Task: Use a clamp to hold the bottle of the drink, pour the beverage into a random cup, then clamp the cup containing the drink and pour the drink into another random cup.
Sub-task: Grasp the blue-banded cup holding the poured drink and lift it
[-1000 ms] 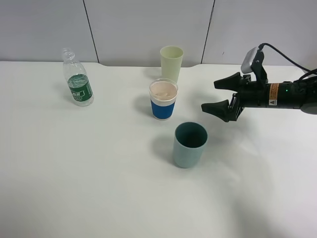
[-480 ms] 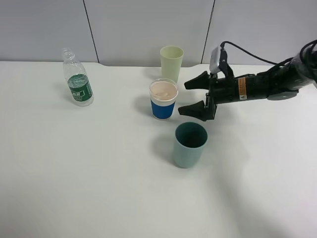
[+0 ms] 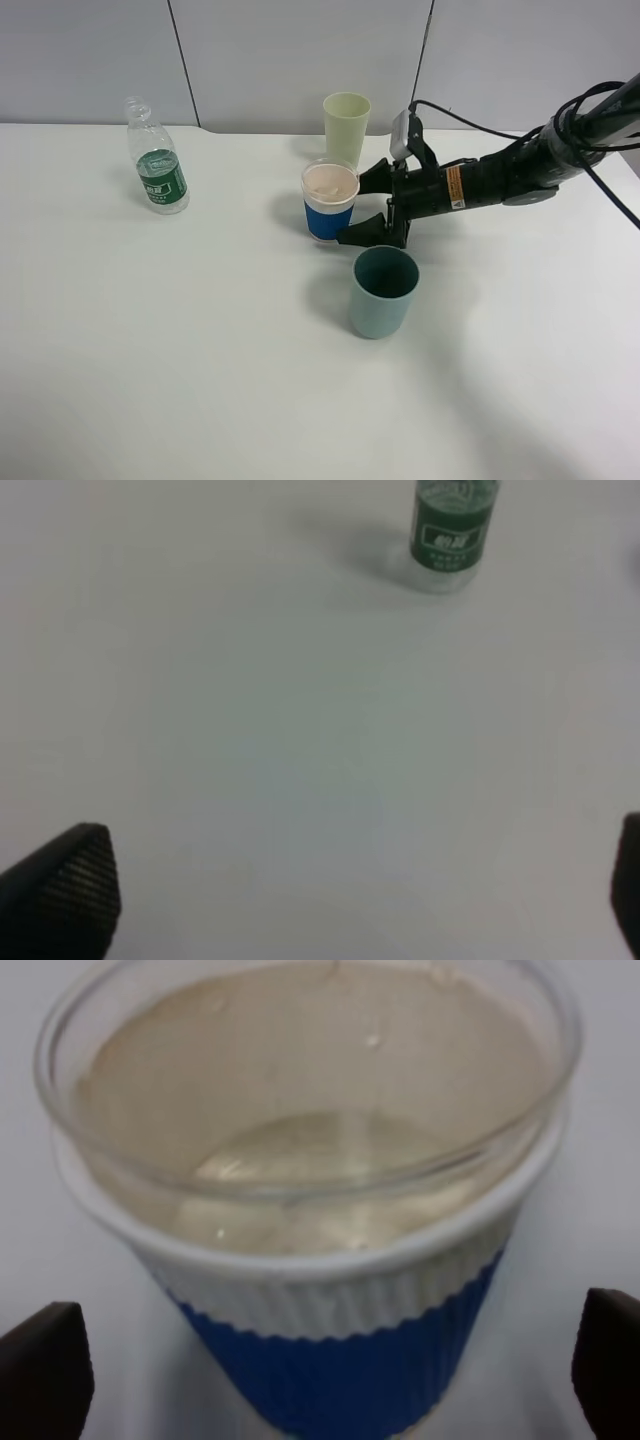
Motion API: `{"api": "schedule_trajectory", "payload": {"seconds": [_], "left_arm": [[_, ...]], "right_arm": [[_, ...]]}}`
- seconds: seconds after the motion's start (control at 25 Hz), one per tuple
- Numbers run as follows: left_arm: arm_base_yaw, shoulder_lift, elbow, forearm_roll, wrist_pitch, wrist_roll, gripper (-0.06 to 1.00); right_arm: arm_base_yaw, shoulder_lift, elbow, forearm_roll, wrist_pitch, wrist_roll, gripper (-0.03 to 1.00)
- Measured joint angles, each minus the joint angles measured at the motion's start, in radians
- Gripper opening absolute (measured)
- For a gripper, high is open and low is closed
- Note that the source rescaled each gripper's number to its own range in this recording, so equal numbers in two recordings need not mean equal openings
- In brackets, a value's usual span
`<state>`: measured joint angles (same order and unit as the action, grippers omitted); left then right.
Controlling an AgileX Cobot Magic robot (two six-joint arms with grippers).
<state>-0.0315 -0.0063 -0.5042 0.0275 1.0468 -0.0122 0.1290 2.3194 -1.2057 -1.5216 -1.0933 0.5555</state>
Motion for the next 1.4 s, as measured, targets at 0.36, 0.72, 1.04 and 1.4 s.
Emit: {"api": "schedule_trajectory", "payload": {"seconds": [0.36, 0.72, 1.04, 1.4], "left_arm": [[0.0, 0.0, 0.0, 0.0, 0.0, 0.0, 1.0], [0.0, 0.0, 0.0, 0.0, 0.004, 0.0, 1.0], [0.0, 0.0, 0.0, 0.0, 0.004, 0.0, 1.0], [0.0, 0.0, 0.0, 0.0, 0.004, 0.0, 1.0]], "right_arm": [[0.005, 0.015, 0.0, 0.011, -0.032, -0.058, 0.88], [0.048, 0.015, 0.0, 0.078, -0.037, -0.123, 0.88], [0.073, 0.015, 0.0, 0.133, -0.028, -0.142, 0.88], [0.088, 0.062, 0.0, 0.205, -0.029, -0.144, 0.88]]}}
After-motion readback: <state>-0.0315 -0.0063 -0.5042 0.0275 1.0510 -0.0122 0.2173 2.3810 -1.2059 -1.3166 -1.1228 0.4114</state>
